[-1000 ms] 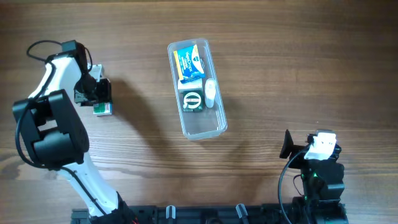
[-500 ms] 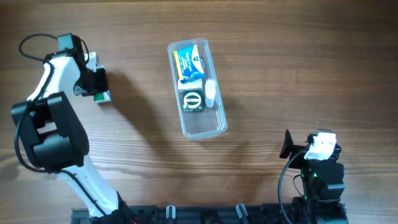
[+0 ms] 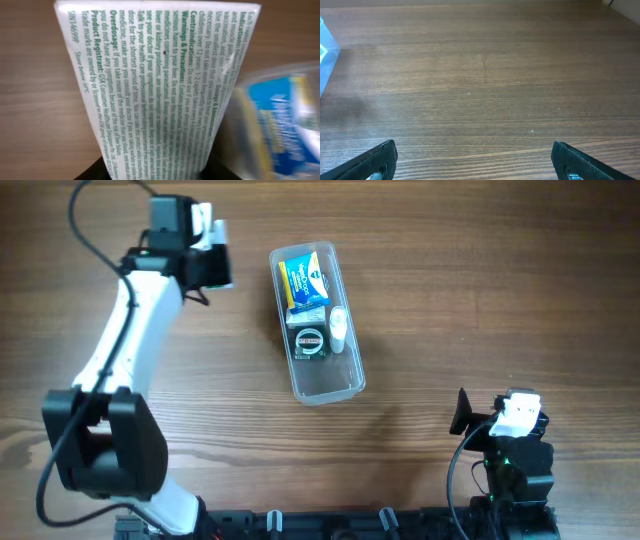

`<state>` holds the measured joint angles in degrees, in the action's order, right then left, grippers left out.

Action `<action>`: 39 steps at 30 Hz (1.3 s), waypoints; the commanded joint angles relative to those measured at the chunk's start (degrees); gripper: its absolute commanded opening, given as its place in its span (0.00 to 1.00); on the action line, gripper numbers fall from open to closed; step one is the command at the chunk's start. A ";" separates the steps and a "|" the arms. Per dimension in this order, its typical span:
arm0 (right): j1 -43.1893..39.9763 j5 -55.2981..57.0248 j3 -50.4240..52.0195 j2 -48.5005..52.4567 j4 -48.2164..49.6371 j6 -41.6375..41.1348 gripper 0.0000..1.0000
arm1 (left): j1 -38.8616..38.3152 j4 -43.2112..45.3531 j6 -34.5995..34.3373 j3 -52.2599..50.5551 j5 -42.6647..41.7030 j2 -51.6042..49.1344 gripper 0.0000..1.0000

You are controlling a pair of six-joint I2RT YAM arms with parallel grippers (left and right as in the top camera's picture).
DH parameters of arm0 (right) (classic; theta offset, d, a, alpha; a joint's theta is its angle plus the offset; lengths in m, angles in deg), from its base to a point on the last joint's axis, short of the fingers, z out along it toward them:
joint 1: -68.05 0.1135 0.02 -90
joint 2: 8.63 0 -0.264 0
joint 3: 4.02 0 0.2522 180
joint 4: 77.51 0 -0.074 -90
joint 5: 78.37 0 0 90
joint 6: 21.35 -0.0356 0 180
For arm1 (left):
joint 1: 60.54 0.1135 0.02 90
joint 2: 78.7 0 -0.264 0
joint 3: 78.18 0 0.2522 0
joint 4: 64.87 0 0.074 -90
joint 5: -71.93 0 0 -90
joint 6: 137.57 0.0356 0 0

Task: Pack container
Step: 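Carry the Panadol tube over the container and lower it inside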

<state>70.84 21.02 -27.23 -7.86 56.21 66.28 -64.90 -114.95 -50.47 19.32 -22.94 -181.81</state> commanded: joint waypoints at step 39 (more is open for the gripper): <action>-0.24 -0.50 0.26 -0.37 0.13 -0.74 1.00 | -24.70 -8.52 -40.00 -4.09 -2.78 3.08 0.37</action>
<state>70.84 21.02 -27.23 -7.86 56.19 66.28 -89.10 -122.38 -89.94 17.27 -27.02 -178.44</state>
